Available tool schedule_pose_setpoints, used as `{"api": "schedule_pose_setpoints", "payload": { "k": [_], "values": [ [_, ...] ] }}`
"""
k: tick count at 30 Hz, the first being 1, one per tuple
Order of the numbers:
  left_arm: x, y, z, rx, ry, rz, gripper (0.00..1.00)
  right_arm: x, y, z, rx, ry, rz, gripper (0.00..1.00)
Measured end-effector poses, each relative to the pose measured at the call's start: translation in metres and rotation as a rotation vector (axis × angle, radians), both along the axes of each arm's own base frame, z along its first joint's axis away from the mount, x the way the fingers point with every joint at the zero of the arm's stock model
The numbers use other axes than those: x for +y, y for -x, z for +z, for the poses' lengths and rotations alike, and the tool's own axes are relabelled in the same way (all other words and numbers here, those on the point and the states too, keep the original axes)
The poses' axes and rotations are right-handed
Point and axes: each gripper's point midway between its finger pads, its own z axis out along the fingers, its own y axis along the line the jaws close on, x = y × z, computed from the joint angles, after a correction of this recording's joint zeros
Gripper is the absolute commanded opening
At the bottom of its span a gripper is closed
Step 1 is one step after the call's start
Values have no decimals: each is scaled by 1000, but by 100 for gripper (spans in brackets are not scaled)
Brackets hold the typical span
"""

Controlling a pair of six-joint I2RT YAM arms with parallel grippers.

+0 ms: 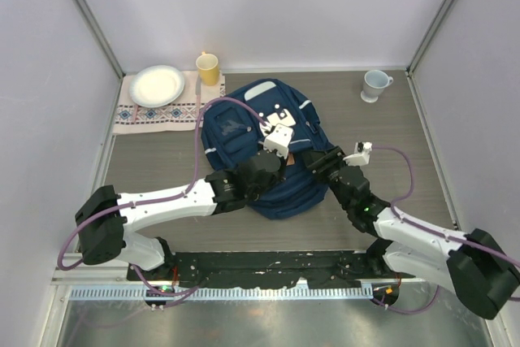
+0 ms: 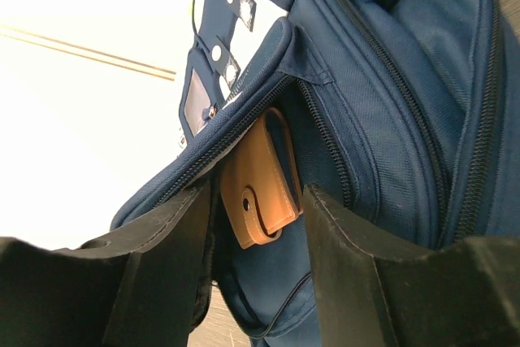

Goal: Pack the student bag
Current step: Place the personal item in the student bag, then zip the student bag at the center of the board.

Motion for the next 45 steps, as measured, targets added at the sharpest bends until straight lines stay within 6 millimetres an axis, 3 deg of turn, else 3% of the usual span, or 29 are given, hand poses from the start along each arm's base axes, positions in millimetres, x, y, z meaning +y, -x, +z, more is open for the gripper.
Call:
{"api": "schedule_pose_setpoints", "payload": {
  "k": [6, 7, 9, 10, 13, 16, 19, 22, 26, 30, 32, 36, 40, 45],
  "values": [
    [0, 0, 0, 1, 1, 0, 0, -25, 7, 10, 35, 31, -90, 55],
    [0, 0, 0, 2, 0, -3, 4, -31, 9, 11, 40, 34, -110, 55],
    [-1, 1, -1, 4, -4, -13, 20, -41, 12, 14, 40, 34, -147, 55],
    [-2, 2, -2, 5, -9, -23, 43, -45, 13, 15, 40, 34, -161, 56],
    [-8, 9, -5, 11, -30, -92, 72, -57, 18, 19, 37, 40, -199, 58],
    [-14, 21, -7, 22, -59, -190, 81, -67, 22, 27, 22, 37, -226, 61],
    [-9, 26, 0, 12, -61, -214, 85, -73, 24, 37, 6, 39, -243, 64],
    [8, 22, 10, -9, -47, -159, 85, -73, 23, 42, 2, 59, -241, 65],
    [53, -1, 10, 23, 18, 0, 85, -59, 15, 42, 37, 125, -198, 65],
    [107, -29, -14, 98, 60, 181, 85, -35, 2, 33, 98, 191, -127, 66],
    [122, -30, -32, 146, 61, 216, 85, -28, 0, 21, 132, 222, -95, 66],
    [135, -28, -59, 241, 66, 220, 84, -21, 1, 3, 179, 258, -56, 66],
    [149, -28, -82, 324, 105, 225, 84, -21, 2, -3, 199, 278, -50, 66],
    [148, -28, -99, 393, 151, 203, 80, -23, -2, -8, 224, 308, -47, 66]
  ]
}}
